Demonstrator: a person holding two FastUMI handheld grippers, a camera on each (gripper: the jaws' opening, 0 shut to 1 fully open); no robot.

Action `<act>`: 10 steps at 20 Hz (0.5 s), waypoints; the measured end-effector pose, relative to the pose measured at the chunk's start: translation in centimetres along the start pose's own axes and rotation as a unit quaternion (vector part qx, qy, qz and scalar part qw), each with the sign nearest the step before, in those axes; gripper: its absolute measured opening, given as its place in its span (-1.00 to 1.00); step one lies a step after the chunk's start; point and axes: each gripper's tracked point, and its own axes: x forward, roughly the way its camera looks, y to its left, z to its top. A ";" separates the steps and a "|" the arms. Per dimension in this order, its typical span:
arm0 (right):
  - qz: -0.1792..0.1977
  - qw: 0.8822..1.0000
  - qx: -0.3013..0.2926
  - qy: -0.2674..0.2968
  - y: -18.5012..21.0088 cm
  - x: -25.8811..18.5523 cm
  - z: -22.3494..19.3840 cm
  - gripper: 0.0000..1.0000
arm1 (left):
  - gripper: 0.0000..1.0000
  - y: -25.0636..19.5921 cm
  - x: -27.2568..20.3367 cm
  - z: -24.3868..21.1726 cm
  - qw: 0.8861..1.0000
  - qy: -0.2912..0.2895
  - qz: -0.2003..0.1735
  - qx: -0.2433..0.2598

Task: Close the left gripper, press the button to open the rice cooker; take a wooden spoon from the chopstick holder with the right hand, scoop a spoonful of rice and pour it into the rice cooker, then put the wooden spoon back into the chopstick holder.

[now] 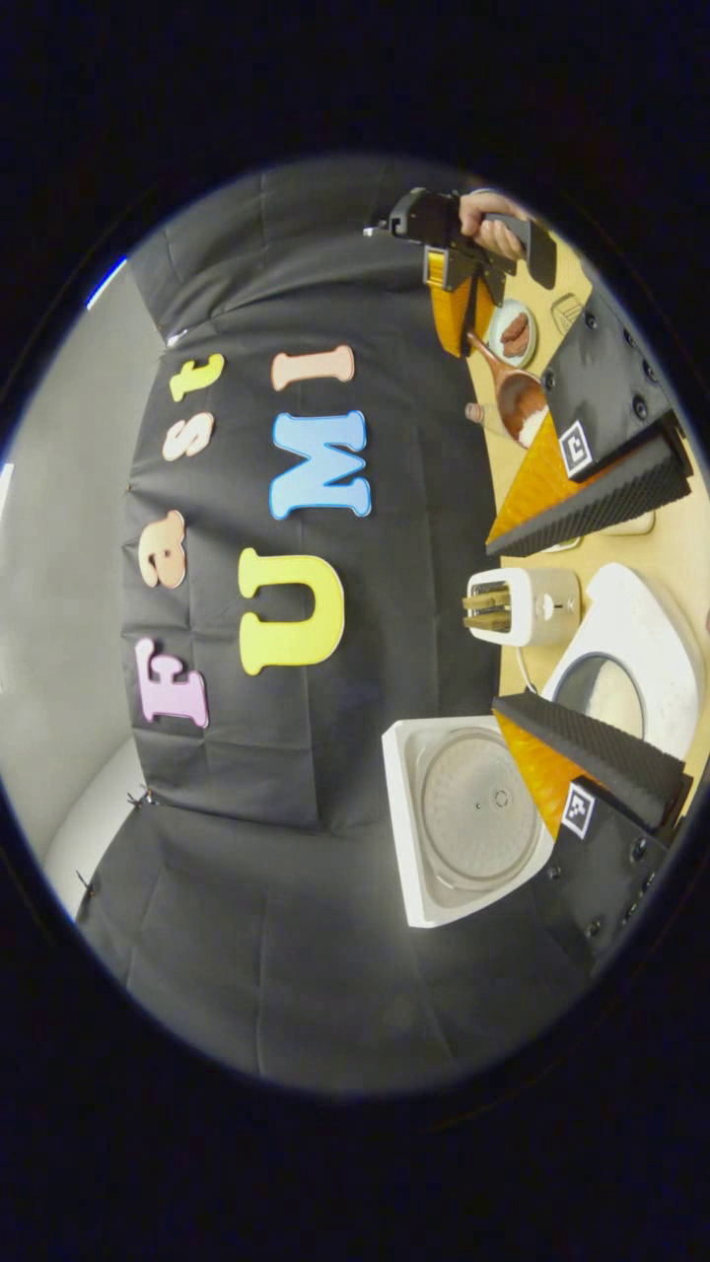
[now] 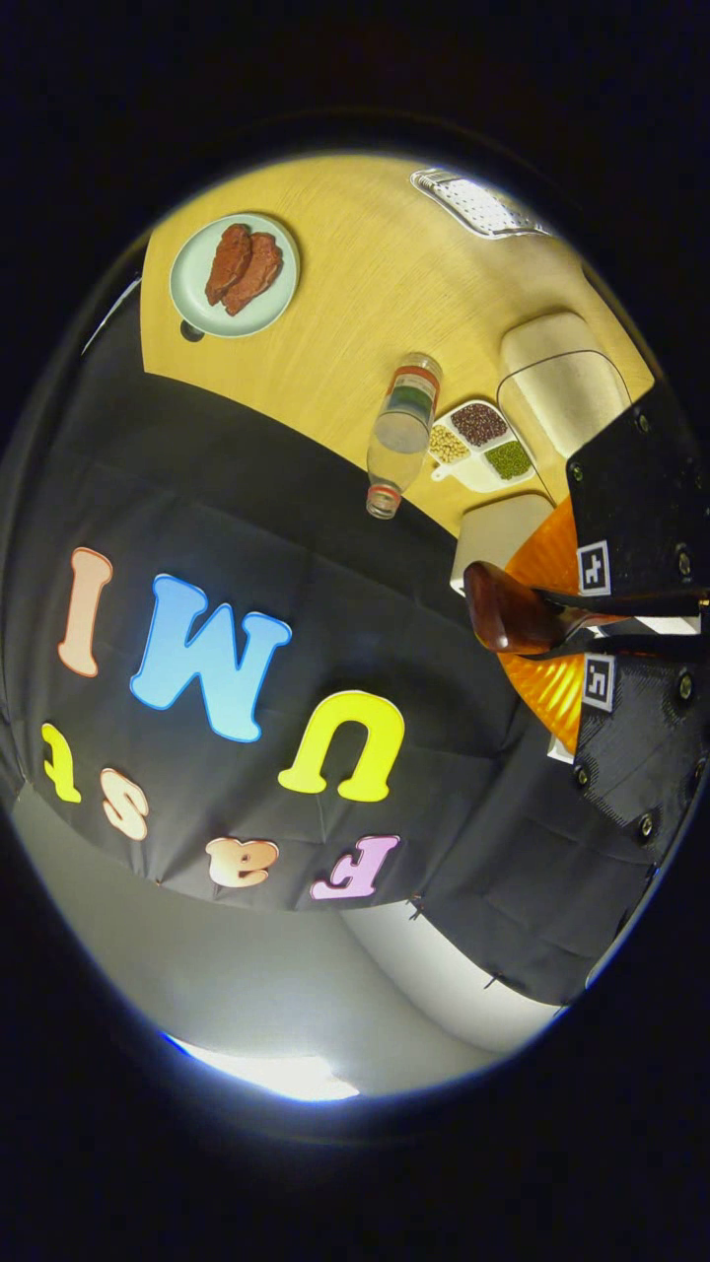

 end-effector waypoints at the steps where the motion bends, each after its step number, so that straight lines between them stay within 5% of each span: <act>1: 0.007 1.000 -0.001 0.001 0.9 -0.1 -0.2 -0.86 | 0.92 -0.1 -0.3 0.0 1.000 -0.001 -0.002 0.005; 10: 0.053 0.998 -0.010 0.027 6.8 1.4 -3.1 -0.87 | 0.93 1.8 -2.6 -0.2 1.000 -0.015 -0.005 0.023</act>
